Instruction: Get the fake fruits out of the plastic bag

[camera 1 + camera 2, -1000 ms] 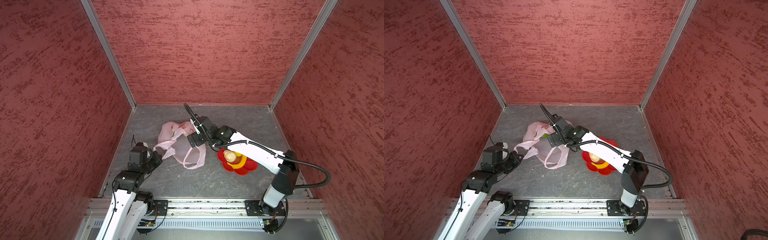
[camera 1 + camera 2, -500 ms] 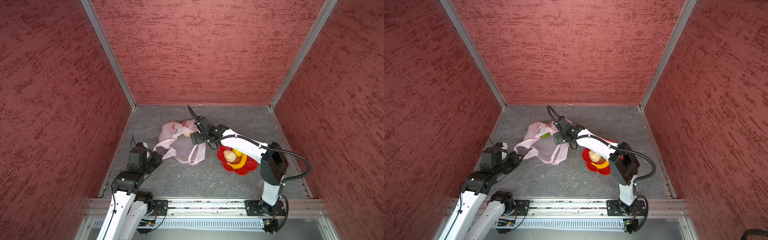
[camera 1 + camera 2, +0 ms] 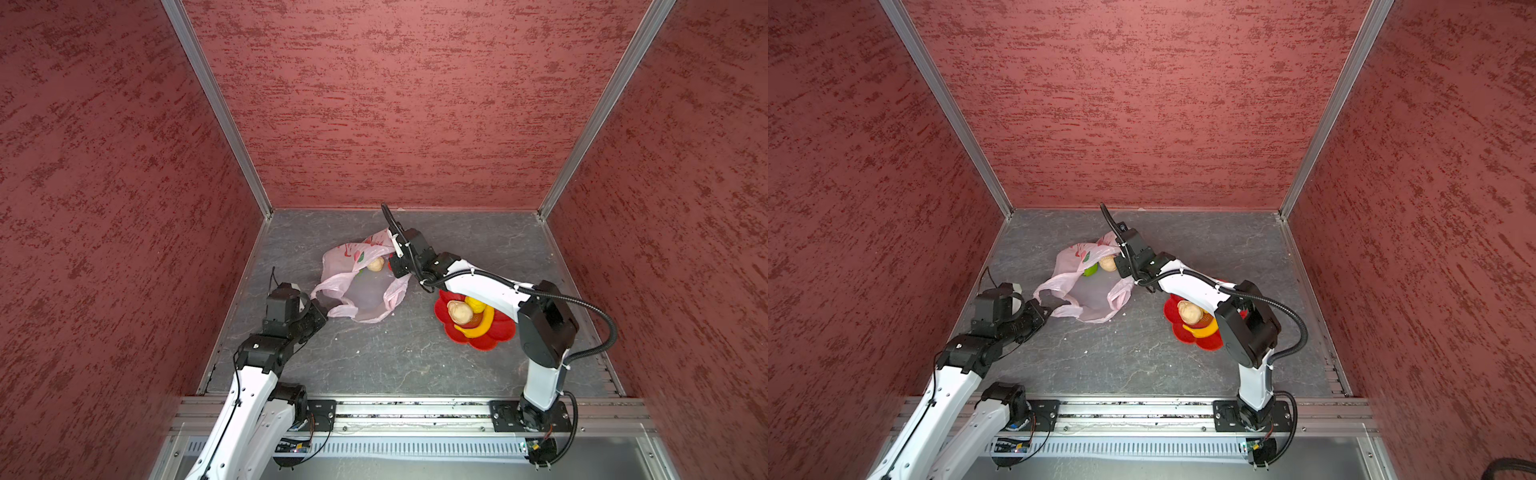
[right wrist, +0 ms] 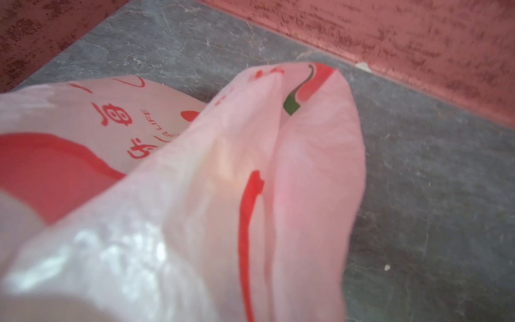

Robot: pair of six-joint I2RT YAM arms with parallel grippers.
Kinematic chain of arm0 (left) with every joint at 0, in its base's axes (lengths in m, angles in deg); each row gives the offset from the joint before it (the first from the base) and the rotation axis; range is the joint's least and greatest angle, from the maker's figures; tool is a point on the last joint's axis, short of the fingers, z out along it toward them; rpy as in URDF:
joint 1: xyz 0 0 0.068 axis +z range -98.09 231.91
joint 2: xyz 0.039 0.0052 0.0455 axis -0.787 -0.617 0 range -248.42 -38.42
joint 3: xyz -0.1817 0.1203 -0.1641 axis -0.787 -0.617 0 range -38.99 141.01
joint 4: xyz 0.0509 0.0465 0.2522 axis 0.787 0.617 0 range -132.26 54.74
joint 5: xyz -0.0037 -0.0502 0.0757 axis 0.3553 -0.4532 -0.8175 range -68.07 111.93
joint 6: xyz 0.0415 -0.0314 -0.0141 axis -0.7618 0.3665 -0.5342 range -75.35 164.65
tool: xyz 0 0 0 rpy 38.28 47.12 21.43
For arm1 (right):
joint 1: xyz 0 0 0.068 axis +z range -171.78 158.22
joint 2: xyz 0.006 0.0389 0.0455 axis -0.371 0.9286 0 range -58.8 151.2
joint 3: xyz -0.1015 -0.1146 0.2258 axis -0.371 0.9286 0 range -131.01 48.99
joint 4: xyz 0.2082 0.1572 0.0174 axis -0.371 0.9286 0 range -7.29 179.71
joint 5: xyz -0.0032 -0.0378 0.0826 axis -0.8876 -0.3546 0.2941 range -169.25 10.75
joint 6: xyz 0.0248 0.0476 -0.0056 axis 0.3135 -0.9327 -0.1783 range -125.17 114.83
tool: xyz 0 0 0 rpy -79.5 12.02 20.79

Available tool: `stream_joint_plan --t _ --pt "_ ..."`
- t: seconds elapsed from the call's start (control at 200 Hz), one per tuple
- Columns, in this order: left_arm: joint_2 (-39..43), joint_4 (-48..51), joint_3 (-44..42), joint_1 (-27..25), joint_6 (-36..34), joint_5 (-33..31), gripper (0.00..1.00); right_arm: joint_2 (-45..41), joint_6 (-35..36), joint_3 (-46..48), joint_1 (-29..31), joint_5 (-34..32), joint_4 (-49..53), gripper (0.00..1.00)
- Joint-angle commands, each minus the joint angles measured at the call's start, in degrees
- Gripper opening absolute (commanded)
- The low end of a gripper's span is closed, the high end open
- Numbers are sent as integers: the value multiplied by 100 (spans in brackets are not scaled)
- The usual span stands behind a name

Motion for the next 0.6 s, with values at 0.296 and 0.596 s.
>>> stream_joint_plan --t 0.296,0.596 --pt "-392 -1205 -339 35 239 254 0 -1241 2021 663 654 -63 -1697 7" --pt "-84 -1137 -709 17 443 330 0 -1588 2788 569 1163 -376 -1721 7"
